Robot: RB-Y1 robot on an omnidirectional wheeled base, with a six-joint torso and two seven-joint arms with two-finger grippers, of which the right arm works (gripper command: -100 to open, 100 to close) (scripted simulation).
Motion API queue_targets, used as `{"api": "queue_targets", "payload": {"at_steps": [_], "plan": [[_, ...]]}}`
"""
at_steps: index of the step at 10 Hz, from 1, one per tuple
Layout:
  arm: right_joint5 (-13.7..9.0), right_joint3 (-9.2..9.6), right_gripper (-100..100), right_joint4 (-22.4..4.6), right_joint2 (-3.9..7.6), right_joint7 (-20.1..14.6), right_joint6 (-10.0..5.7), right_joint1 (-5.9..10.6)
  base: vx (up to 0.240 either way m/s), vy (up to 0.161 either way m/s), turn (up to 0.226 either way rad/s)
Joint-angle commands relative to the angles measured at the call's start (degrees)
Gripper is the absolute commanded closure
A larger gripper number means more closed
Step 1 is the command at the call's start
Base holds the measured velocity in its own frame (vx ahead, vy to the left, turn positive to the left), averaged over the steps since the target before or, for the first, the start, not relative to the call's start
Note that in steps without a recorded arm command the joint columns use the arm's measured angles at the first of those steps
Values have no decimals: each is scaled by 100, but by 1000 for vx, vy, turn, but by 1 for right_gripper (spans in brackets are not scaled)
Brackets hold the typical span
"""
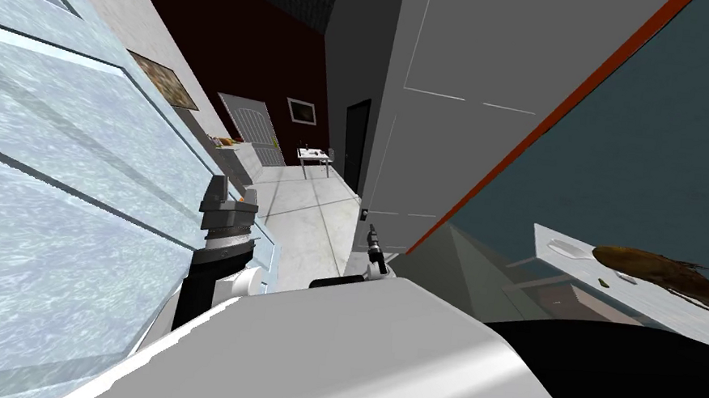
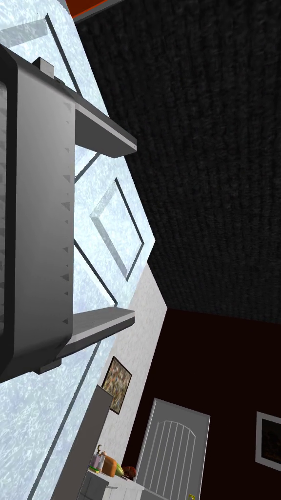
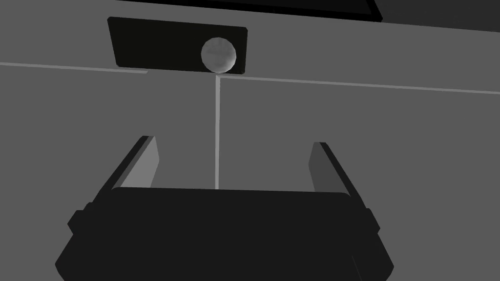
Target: Push the door open
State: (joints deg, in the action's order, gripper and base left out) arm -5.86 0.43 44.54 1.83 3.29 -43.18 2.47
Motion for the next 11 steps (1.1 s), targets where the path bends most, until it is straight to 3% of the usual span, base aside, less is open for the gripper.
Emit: {"api": "queue_targets", "payload": {"at_steps": [1, 5, 10, 11], "plan": [[-4, -9, -100, 1, 46, 3, -21, -7, 162, -22, 18], [-21, -47, -100, -38, 95, 18, -86, -9, 195, -6, 24], [-37, -82, -100, -83, 28, 30, -152, -8, 178, -8, 21], [-37, -82, 100, -83, 28, 30, -152, -8, -18, 5, -8]]}}
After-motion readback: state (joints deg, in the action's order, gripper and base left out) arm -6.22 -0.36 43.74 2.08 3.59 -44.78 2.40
